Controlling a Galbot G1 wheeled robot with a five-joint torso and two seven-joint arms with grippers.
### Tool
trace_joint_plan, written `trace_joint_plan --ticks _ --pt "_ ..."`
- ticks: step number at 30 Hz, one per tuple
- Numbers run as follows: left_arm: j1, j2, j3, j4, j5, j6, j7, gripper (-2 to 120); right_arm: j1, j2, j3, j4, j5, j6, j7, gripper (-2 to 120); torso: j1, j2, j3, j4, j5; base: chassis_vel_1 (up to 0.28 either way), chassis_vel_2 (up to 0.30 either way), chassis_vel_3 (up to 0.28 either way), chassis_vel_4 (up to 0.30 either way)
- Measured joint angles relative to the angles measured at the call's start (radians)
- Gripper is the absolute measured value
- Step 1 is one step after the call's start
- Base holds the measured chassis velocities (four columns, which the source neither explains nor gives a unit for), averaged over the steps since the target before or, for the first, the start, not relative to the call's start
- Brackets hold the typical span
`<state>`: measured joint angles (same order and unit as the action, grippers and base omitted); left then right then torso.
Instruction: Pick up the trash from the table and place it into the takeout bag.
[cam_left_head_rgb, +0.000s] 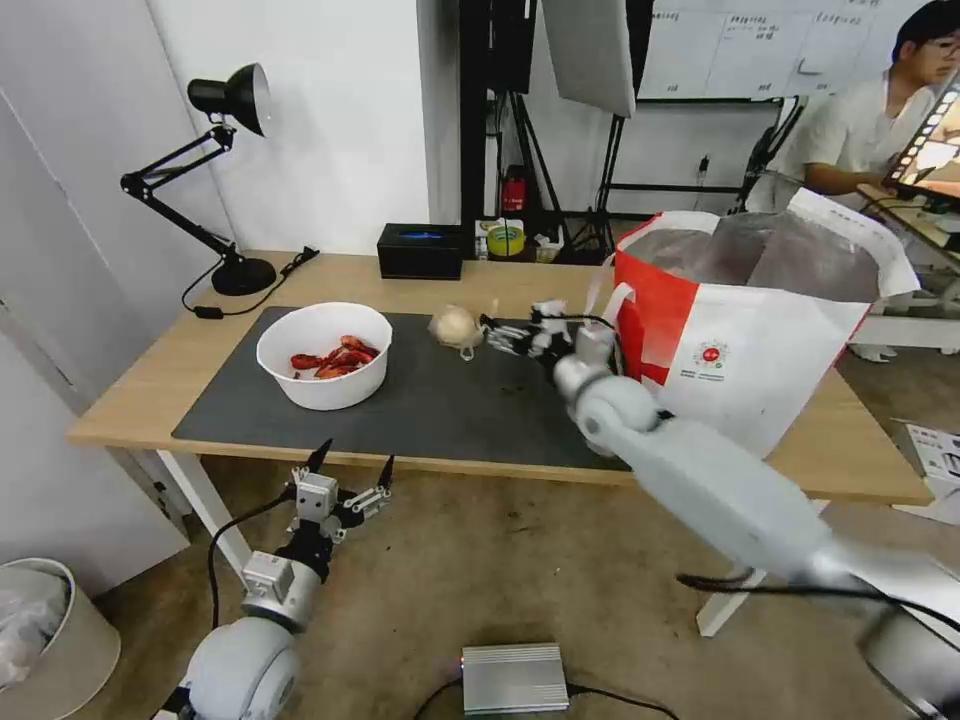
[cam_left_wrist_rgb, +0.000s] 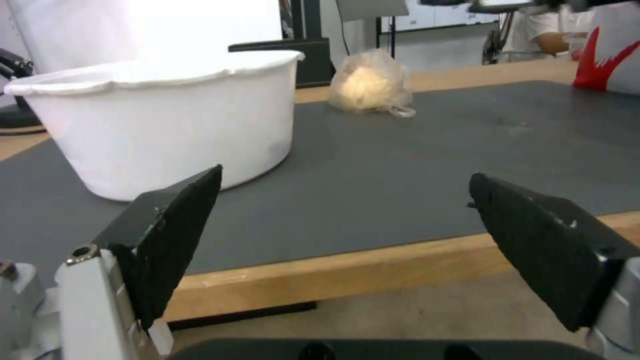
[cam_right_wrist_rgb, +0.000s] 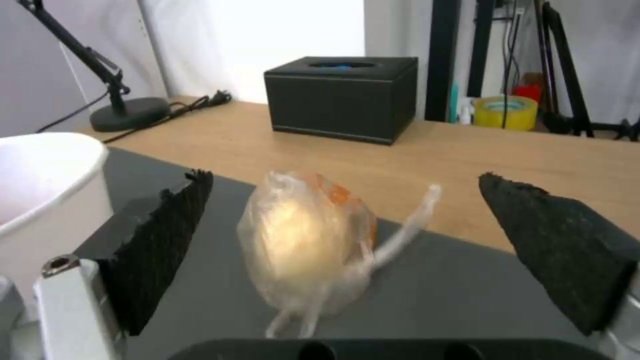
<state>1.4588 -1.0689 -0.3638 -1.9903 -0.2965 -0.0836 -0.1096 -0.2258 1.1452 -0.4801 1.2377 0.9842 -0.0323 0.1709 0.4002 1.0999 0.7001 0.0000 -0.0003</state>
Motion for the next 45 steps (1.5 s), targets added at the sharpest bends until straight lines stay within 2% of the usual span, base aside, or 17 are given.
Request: trace_joint_plan --ticks 3,4,7,12,17,22,45 --pt "-0.002 0.000 -0.003 0.000 -0.002 0.000 0.000 100 0.052 0.068 -0.025 -0.100 -0.010 -0.018 -0.001 100 0.000 0.000 0.000 0.0000 0.0000 0.000 0.000 0.000 0.000" --pt "-0.002 0.000 -0.003 0.000 -0.002 0.000 0.000 100 0.052 0.068 -0.025 -0.100 -0.010 -0.018 -0.001 100 0.000 0.000 0.000 0.0000 0.0000 0.000 0.000 0.000 0.000" --pt "-0.002 0.000 -0.008 -0.004 -0.004 -0.001 -0.001 100 0.099 0.133 -0.035 -0.179 -0.011 -0.069 0.006 100 0.000 0.000 0.000 0.0000 0.0000 0.000 0.000 0.000 0.000" --pt "0.000 0.000 -0.012 -0.004 -0.004 -0.004 -0.001 100 0.136 0.186 -0.037 -0.245 -0.006 -0.095 0.011 100 0.000 0.000 0.000 0.0001 0.0000 0.000 0.000 0.000 0.000" --pt "-0.001 -0.001 -0.014 -0.005 -0.005 -0.008 -0.001 100 0.170 0.252 -0.036 -0.343 -0.022 -0.167 0.021 100 0.000 0.000 0.000 0.0001 0.0000 0.000 0.000 0.000 0.000" --pt "-0.010 -0.002 -0.004 -0.002 -0.005 -0.008 -0.001 100 0.184 0.300 -0.021 -0.443 -0.029 -0.177 -0.014 100 0.000 0.000 0.000 0.0000 0.0002 0.000 0.000 0.000 0.000" --pt "-0.026 -0.001 0.011 0.005 -0.007 -0.010 0.000 100 0.193 0.388 -0.011 -0.618 -0.107 -0.154 -0.106 100 0.000 0.000 0.000 0.0000 0.0002 0.000 0.000 0.000 0.000"
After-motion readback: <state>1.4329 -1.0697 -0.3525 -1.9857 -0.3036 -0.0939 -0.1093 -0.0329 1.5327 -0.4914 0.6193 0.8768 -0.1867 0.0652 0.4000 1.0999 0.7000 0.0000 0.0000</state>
